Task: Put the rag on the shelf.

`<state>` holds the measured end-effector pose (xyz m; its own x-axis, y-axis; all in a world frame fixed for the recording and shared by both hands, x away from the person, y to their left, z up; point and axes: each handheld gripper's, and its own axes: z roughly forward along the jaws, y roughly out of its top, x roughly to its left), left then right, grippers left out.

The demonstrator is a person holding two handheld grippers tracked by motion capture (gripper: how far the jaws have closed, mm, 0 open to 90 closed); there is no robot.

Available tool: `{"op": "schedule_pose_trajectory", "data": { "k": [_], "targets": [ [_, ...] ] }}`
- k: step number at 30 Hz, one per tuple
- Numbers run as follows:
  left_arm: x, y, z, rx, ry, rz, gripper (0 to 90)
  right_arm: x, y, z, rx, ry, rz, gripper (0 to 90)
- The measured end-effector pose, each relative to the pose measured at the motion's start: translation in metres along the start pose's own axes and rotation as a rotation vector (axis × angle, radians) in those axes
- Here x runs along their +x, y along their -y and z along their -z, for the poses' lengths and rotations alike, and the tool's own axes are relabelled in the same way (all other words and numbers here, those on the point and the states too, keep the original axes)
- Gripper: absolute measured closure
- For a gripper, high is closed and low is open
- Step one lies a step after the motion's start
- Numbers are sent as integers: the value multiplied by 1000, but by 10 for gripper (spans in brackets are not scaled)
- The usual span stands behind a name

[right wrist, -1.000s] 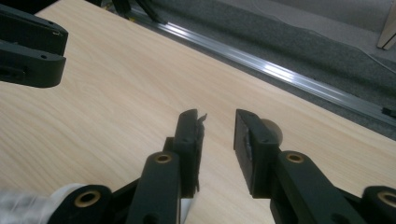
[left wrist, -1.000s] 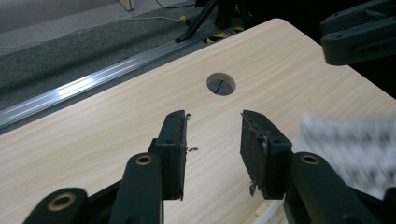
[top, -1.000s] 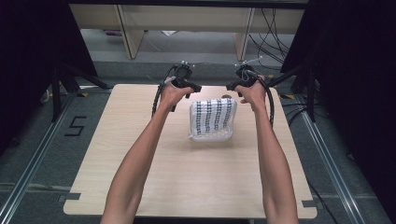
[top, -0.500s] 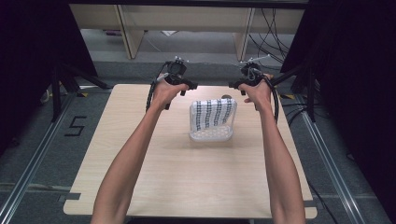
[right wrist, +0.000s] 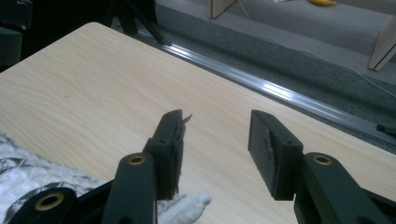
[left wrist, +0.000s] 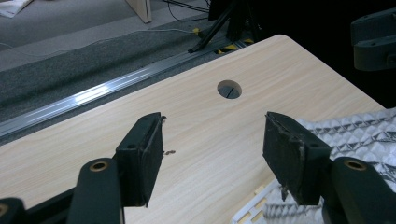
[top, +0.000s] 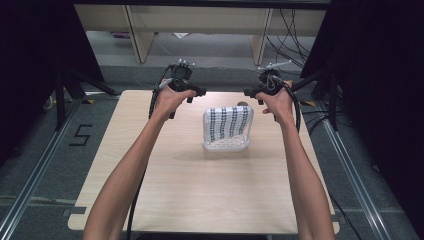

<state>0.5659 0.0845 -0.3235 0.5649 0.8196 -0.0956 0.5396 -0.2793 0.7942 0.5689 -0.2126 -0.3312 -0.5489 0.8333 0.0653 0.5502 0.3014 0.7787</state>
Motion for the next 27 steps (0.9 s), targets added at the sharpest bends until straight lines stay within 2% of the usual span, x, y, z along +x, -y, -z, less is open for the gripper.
{"op": "schedule_pose_trajectory", "data": {
  "k": [3,5,7,8,9,11,12,13,14,16,18,21,23,24,27],
  "targets": [
    [0,1,3,1,-5,-6,367,2,2,2,-6,-6,4,548],
    [0,2,4,-2,-4,-9,365,5,3,5,-1,-15,-17,546],
    [0,3,6,-2,3,-7,363,3,3,5,-22,-12,19,544],
    [0,3,6,-6,2,-4,363,4,3,6,-25,-10,20,543],
    [1,4,7,-3,2,-4,362,6,3,9,-11,-13,-4,542],
    [0,5,8,-9,-2,-2,361,7,2,10,-28,-16,12,541],
    [0,6,8,-7,-4,-9,360,7,2,11,-39,-12,36,540],
    [0,8,9,-3,-3,-16,357,9,2,13,-32,-12,38,539],
    [-1,8,9,-5,-2,-15,355,9,3,12,-59,-7,60,537],
    [-1,11,11,-13,10,-5,354,12,2,17,-55,-13,76,536],
    [-2,13,13,-11,17,-10,350,18,3,20,-64,-27,47,534],
    [-4,17,16,-10,16,-25,343,20,4,24,-73,-30,83,521],
    [-5,19,18,-18,22,-24,338,23,6,26,-69,-36,67,511],
    [-6,20,19,-20,25,-24,338,23,7,25,-89,-39,72,506],
    [-6,23,20,-23,25,-31,333,26,9,28,-88,-46,70,490]
  ]
}}
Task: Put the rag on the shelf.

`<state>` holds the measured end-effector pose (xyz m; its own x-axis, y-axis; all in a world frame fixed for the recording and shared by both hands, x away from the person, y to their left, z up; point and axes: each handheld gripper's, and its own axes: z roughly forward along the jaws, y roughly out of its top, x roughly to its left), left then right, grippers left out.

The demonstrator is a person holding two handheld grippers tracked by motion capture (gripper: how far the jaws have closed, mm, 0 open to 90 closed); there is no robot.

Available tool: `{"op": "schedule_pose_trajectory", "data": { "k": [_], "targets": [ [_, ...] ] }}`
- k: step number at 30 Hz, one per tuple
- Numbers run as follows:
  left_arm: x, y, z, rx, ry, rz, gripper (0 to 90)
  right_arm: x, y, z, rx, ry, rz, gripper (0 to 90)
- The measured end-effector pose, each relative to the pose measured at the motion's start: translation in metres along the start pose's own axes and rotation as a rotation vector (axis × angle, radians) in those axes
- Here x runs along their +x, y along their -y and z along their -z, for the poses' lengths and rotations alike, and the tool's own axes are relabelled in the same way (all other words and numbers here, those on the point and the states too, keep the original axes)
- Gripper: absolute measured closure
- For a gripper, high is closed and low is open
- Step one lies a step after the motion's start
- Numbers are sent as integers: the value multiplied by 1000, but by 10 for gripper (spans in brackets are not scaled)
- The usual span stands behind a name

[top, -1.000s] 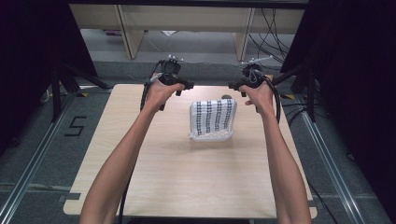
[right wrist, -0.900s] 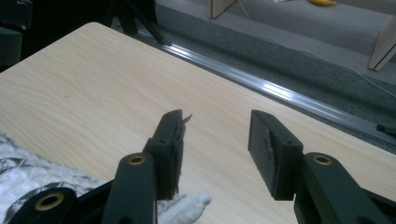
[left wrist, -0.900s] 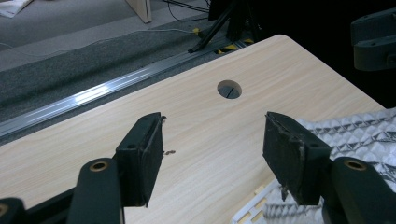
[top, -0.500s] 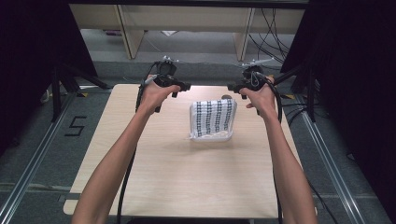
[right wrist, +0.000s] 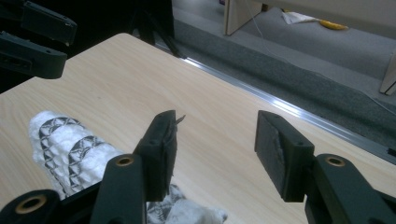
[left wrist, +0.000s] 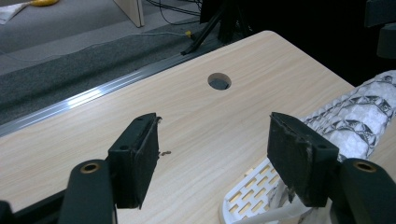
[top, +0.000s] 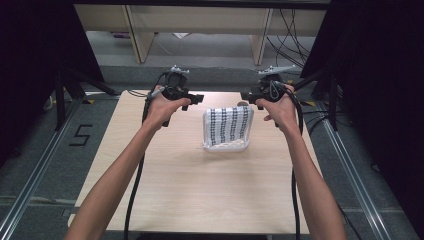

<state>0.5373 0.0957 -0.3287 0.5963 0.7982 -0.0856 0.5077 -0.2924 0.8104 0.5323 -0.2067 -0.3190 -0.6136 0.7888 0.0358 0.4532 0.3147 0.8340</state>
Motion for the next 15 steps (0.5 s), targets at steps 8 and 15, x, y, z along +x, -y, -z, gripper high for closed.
{"op": "schedule_pose_trajectory", "data": {
  "k": [8,15],
  "targets": [
    [-4,5,4,-26,4,7,319,11,1,9,-23,-22,34,477],
    [-9,8,10,-39,6,-13,309,24,2,16,-38,-27,36,466]
  ]
}}
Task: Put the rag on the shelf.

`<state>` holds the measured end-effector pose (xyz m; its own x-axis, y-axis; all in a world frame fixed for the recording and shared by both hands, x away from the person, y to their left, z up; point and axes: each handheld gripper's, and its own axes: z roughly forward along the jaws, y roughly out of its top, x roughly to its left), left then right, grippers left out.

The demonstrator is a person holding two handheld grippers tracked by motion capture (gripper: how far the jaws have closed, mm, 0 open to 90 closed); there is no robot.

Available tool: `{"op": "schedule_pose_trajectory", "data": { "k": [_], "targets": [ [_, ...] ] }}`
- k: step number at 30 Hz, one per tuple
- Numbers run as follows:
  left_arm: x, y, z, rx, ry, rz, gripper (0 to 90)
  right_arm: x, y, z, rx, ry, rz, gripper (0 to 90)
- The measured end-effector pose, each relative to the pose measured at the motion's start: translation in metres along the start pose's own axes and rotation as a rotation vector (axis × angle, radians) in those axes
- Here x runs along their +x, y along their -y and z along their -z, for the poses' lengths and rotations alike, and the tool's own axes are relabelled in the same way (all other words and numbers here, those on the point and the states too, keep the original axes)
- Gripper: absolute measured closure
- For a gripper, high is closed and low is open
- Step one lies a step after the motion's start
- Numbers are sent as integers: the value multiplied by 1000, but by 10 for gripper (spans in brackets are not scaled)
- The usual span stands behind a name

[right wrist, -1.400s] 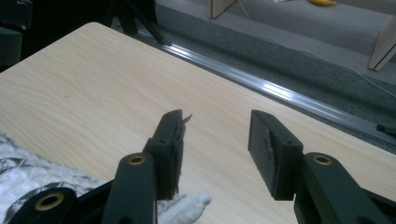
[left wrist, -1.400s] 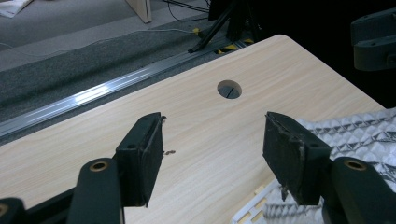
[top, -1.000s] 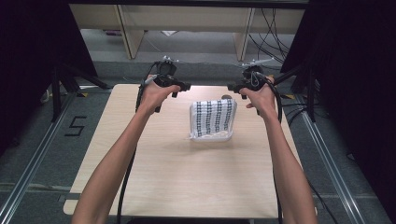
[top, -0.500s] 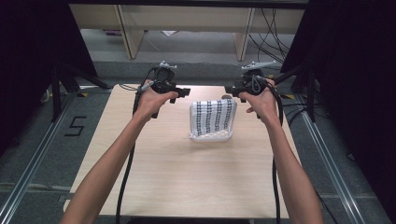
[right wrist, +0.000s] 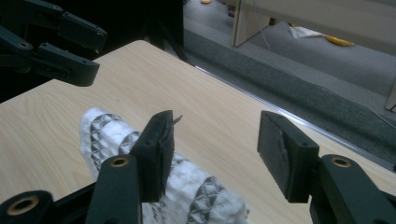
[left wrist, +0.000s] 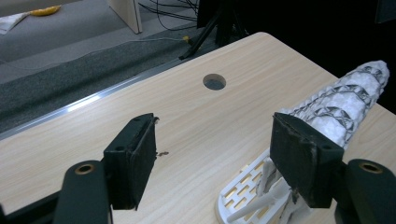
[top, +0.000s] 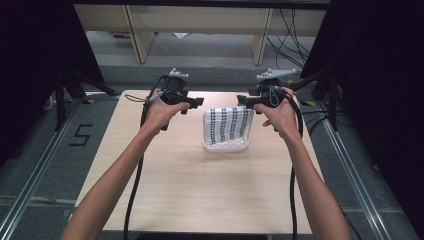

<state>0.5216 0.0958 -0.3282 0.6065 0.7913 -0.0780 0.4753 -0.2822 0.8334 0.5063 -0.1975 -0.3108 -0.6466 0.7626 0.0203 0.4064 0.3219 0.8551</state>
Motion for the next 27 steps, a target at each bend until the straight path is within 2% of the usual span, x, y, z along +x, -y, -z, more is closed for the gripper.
{"op": "schedule_pose_trajectory", "data": {
  "k": [1,2,3,5,7,10,11,14,17,18,21,22,24,25,27],
  "targets": [
    [0,0,0,0,0,0,306,0,0,0,0,0,0,466],
    [-1,1,3,-1,3,-4,304,1,1,2,-9,2,24,459],
    [-2,2,4,-3,3,-10,299,3,1,3,-8,-2,2,453],
    [-4,4,7,-12,8,-11,295,3,2,5,-12,4,29,447],
    [-5,6,11,-17,16,-18,287,7,4,9,-22,-2,18,438],
    [-8,10,16,-22,22,-24,281,9,7,12,-27,0,25,427],
    [-8,11,17,-25,24,-26,279,11,8,13,-32,-9,11,423],
    [-12,14,21,-32,27,-35,273,12,11,16,-39,-9,28,414],
    [-15,19,25,-40,32,-35,273,16,15,19,-40,-8,18,406],
    [-16,22,27,-40,31,-37,272,16,16,20,-37,-13,34,406],
    [-18,27,30,-38,44,-41,272,20,20,23,-36,-14,25,398],
    [-18,29,31,-49,53,-29,271,19,21,24,-47,-10,42,394],
    [-17,32,34,-47,59,-37,271,22,24,24,-39,-18,25,385],
    [-17,34,35,-55,57,-26,271,22,26,24,-51,-14,39,379],
    [-16,38,37,-63,66,-21,269,24,29,25,-34,-22,27,368]
  ]
}}
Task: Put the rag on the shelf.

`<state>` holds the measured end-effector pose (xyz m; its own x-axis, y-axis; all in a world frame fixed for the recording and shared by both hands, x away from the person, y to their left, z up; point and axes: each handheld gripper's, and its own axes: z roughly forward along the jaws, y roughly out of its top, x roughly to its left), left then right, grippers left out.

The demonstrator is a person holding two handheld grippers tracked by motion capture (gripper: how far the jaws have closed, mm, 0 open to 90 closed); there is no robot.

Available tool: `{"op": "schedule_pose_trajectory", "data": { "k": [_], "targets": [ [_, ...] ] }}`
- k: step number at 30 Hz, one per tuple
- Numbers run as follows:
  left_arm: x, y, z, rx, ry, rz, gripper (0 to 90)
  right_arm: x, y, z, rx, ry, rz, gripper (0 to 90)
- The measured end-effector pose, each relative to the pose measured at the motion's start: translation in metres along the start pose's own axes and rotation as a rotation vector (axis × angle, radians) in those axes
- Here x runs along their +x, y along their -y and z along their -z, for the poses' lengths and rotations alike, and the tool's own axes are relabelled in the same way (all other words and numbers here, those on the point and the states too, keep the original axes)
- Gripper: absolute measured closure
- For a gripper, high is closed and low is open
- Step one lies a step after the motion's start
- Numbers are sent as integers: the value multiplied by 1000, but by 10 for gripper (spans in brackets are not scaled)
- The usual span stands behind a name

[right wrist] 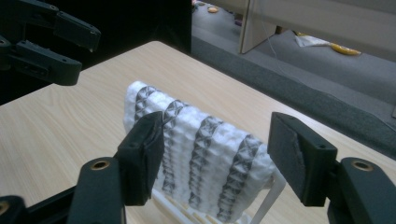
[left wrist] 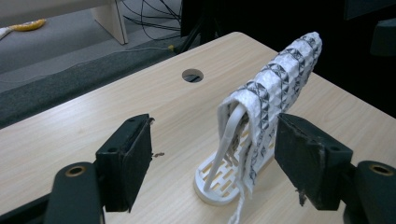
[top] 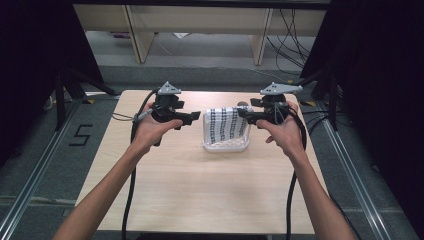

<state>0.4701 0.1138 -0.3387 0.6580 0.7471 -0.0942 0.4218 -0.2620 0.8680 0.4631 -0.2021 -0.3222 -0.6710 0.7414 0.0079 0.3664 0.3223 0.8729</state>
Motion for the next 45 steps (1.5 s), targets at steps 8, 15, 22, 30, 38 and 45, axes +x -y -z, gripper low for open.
{"op": "schedule_pose_trajectory", "data": {
  "k": [8,15,22,30,38,45],
  "targets": [
    [0,17,9,-20,6,15,255,7,10,2,-16,-14,10,341],
    [-5,32,16,-27,15,3,199,12,18,7,-34,-6,9,305],
    [-5,46,24,-25,15,-3,187,16,27,11,-24,-13,17,299],
    [-9,58,31,-25,28,-8,188,23,40,10,-31,-24,16,296],
    [-12,67,34,-31,31,-6,188,30,53,9,-19,-30,1,291],
    [-16,73,36,-36,48,-13,188,35,59,11,-6,-36,-9,285]
  ]
}}
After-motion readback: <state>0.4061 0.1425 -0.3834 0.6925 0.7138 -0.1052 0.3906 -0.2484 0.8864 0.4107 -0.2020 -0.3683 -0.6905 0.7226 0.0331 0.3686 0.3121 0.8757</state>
